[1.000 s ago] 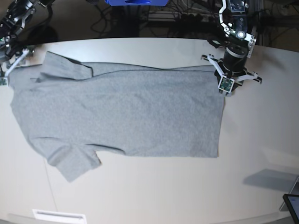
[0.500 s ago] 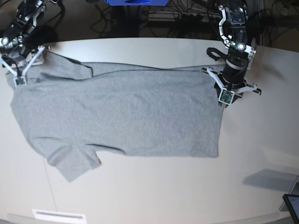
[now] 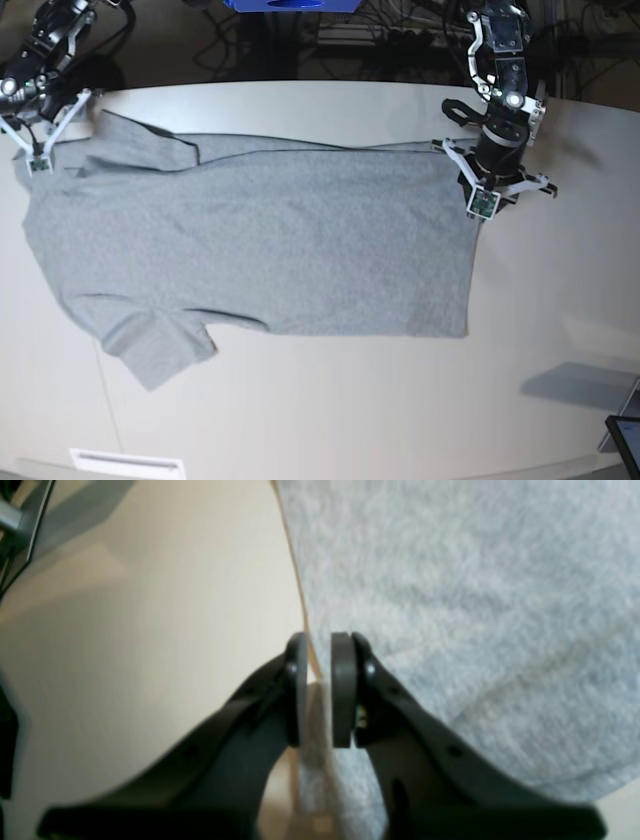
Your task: Fold the T-shirt properly
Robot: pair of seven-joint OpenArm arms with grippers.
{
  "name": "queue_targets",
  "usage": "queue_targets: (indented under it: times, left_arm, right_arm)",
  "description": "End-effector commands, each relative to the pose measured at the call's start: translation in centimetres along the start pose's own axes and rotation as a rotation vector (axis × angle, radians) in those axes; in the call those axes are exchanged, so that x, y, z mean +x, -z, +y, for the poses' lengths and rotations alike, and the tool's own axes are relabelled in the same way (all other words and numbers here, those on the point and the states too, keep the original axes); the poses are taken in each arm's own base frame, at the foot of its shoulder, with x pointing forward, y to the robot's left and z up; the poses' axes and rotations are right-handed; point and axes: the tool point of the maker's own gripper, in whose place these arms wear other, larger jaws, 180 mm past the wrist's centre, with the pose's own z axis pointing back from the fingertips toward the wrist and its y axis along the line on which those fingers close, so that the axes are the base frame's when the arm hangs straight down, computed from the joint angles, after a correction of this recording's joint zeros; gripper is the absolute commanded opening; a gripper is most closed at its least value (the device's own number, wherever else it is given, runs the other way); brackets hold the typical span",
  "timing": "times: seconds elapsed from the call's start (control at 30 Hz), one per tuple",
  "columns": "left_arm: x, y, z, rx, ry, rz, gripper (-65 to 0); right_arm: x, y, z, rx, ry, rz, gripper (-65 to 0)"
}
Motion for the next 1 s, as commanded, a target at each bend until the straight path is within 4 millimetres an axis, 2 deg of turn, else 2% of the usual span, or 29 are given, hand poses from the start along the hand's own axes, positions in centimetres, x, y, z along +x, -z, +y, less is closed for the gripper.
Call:
queue_targets:
  times: [0.0, 0.13, 0.37, 0.63, 0.97]
  left_arm:
    - [1.0, -0.2, 0.7, 0.023, 0.003, -0.037, -55.6]
    - [-0.1, 0.2, 0.4, 0.012, -0.003, -0.007, -55.6]
    - [-2.1, 0.7, -0.1, -0.007, -0.015, 0.041, -55.6]
    - [-1.6, 1.0, 0.2, 0.000, -0.015, 0.029, -55.6]
    - [-1.7, 1.0, 0.1, 0.000, -0.013, 0.032, -55.6]
  right_arm:
    - [0.9, -0.4, 0.0, -0.008, -0.016, -0.028, -28.0]
    - [1.2, -0.3, 1.7, 0.031, -0.024, -0.030, -27.9]
    - [1.1, -0.2, 2.4, 0.047, -0.013, -0.027, -27.9]
    - [1.8, -0.6, 5.1, 0.209, 0.017, -0.126, -27.7]
    - [0.9, -0.9, 3.3, 0.233, 0.144, -0.173, -27.7]
